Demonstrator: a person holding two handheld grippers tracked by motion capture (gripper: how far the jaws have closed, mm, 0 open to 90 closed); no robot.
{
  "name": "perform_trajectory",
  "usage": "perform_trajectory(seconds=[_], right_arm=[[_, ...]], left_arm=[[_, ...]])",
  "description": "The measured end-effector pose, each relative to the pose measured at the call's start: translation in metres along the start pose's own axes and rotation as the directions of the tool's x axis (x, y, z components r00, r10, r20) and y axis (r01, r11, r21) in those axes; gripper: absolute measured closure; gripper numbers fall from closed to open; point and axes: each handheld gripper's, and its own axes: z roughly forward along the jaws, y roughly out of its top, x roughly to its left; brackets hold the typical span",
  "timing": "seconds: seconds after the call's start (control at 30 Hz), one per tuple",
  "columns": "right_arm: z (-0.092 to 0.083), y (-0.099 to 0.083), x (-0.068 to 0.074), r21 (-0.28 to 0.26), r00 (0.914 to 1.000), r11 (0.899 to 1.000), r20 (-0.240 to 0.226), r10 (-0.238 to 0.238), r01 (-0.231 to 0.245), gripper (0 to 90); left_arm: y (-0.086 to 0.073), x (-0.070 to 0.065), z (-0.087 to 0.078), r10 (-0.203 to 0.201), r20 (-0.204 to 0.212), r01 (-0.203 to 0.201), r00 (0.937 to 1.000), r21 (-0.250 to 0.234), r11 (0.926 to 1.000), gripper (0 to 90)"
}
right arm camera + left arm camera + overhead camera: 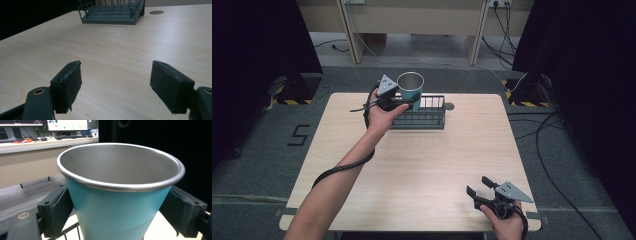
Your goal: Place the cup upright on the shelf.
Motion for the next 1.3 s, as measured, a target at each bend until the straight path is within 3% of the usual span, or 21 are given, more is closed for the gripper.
perform_trajectory(seconds=[0.67, 1.3], right_arm=[[0.0, 0.0, -0.001, -0.001, 1.0, 1.0, -0.004, 0.004, -0.004, 26.0], [0.001, 0.0, -0.004, 0.004, 0.9992, 0.999, -0.014, 0.036, -0.036, 26.1]], left_arm=[[-0.004, 0.008, 0.024, -0.041, -0.039, 0.043, 0.9984, 0.043, 0.9982, 14.9], [-0.022, 0.013, 0.047, -0.06, -0.051, 0.065, 0.9969, 0.098, 0.9931, 14.8]])
